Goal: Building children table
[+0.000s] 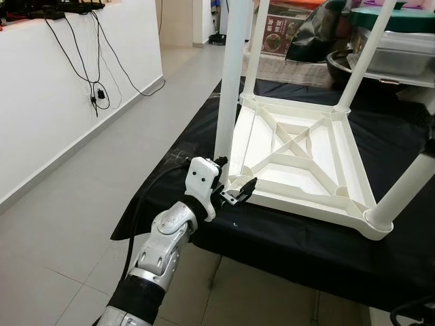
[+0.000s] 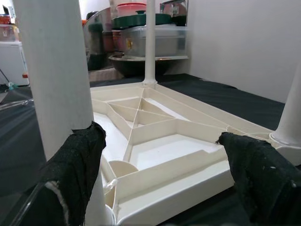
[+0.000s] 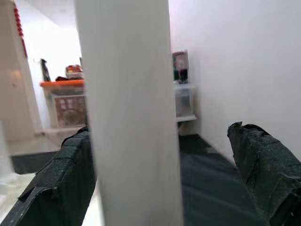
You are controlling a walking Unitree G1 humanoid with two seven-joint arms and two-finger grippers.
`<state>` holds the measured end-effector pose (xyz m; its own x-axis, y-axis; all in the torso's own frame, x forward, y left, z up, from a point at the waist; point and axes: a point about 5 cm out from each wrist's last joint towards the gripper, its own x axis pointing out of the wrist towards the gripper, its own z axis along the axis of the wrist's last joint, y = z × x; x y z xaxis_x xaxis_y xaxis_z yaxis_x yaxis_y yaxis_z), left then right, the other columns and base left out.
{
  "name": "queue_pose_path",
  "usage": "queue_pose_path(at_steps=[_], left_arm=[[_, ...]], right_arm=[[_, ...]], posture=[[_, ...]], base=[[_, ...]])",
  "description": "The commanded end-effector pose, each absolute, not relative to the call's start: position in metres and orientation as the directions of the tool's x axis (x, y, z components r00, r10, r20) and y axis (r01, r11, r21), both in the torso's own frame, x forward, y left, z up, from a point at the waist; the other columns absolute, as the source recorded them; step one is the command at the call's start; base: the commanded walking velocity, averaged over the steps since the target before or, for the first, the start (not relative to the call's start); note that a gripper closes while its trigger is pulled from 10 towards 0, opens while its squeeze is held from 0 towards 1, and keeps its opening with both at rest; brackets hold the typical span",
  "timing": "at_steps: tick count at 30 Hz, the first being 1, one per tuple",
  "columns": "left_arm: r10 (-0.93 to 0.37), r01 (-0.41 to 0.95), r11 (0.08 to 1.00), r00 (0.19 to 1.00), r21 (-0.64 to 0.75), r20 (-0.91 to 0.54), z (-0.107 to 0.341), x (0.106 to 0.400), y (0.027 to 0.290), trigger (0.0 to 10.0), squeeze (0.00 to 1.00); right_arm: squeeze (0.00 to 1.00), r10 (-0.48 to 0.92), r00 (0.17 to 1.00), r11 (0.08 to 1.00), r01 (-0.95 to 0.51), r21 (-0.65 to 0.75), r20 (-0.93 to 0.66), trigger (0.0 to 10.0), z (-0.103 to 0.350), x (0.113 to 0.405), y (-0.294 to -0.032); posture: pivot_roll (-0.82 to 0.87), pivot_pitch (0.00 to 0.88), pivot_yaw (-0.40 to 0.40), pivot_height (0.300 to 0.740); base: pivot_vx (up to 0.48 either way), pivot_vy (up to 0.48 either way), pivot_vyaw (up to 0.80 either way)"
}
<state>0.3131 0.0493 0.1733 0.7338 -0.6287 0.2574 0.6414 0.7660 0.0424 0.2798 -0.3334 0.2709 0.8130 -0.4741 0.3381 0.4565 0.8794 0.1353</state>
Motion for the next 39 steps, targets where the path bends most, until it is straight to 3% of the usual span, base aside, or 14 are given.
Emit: queue_pose_path(at_steps=[1, 8, 9, 10, 11, 12, 28, 29, 31, 32, 39], left_arm=[[-0.643, 0.653, 0.755, 0.723, 0.053, 0.254, 0.174, 0.310, 0.047, 10.0, 0.00], [-0.652, 0.661, 0.748, 0.715, 0.062, 0.253, 0.175, 0.311, 0.046, 10.0, 0.00], [-0.653, 0.661, 0.748, 0.715, 0.063, 0.251, 0.175, 0.311, 0.046, 10.0, 0.00], [-0.653, 0.661, 0.748, 0.715, 0.063, 0.250, 0.174, 0.311, 0.046, 10.0, 0.00], [-0.653, 0.661, 0.748, 0.715, 0.064, 0.249, 0.174, 0.311, 0.046, 10.0, 0.00], [-0.654, 0.661, 0.748, 0.715, 0.064, 0.248, 0.174, 0.311, 0.045, 10.0, 0.00], [-0.655, 0.662, 0.746, 0.715, 0.063, 0.244, 0.171, 0.310, 0.042, 10.0, 0.00], [-0.656, 0.663, 0.746, 0.714, 0.063, 0.244, 0.171, 0.310, 0.041, 10.0, 0.00], [-0.656, 0.664, 0.745, 0.714, 0.063, 0.244, 0.171, 0.310, 0.041, 10.0, 0.00], [-0.657, 0.664, 0.745, 0.713, 0.063, 0.244, 0.171, 0.310, 0.040, 10.0, 0.00], [-0.655, 0.663, 0.746, 0.714, 0.063, 0.246, 0.172, 0.311, 0.039, 10.0, 0.00]], right_arm=[[1.00, -0.482, 0.816, 0.876, 0.447, 0.183, 0.318, 0.0, 0.269, 0.279, -0.333], [1.00, -0.461, 0.844, 0.886, 0.417, 0.204, 0.275, 0.0, 0.258, 0.282, -0.328], [0.96, -0.448, 0.855, 0.891, 0.406, 0.202, 0.261, 0.0, 0.257, 0.283, -0.326], [0.23, -0.440, 0.862, 0.895, 0.398, 0.201, 0.251, 0.6, 0.256, 0.284, -0.326], [0.23, -0.427, 0.869, 0.901, 0.387, 0.195, 0.249, 0.6, 0.257, 0.285, -0.325], [0.00, -0.419, 0.873, 0.905, 0.380, 0.190, 0.249, 10.0, 0.259, 0.285, -0.324], [0.00, -0.381, 0.842, 0.923, 0.372, 0.100, 0.382, 10.0, 0.317, 0.285, -0.331], [0.00, -0.360, 0.851, 0.932, 0.350, 0.097, 0.382, 9.4, 0.320, 0.286, -0.331], [0.00, -0.348, 0.857, 0.936, 0.337, 0.097, 0.379, 9.4, 0.320, 0.287, -0.331], [0.00, -0.348, 0.864, 0.937, 0.337, 0.094, 0.364, 0.0, 0.318, 0.288, -0.332], [0.00, -0.355, 0.876, 0.935, 0.343, 0.096, 0.326, 0.0, 0.318, 0.291, -0.338]], posture=[[0.09, 0.000, -0.071, 0.740], [0.09, 0.000, -0.063, 0.740], [0.09, 0.000, -0.064, 0.740], [0.09, 0.000, -0.064, 0.740], [0.09, 0.000, -0.066, 0.740], [0.09, 0.000, -0.066, 0.740], [0.08, 0.000, -0.071, 0.740], [0.08, 0.000, -0.075, 0.740], [0.08, 0.000, -0.075, 0.740], [0.08, 0.000, -0.075, 0.740], [0.08, 0.000, -0.079, 0.740]], base=[[0.000, 0.000, 0.00], [0.000, 0.000, 0.00], [0.000, 0.000, 0.00], [0.000, 0.000, 0.00], [0.000, 0.000, 0.00], [0.000, 0.000, 0.00], [0.000, 0.000, 0.00], [0.000, 0.000, 0.00], [0.000, 0.000, 0.00], [0.000, 0.000, 0.00], [0.000, 0.000, 0.00]])
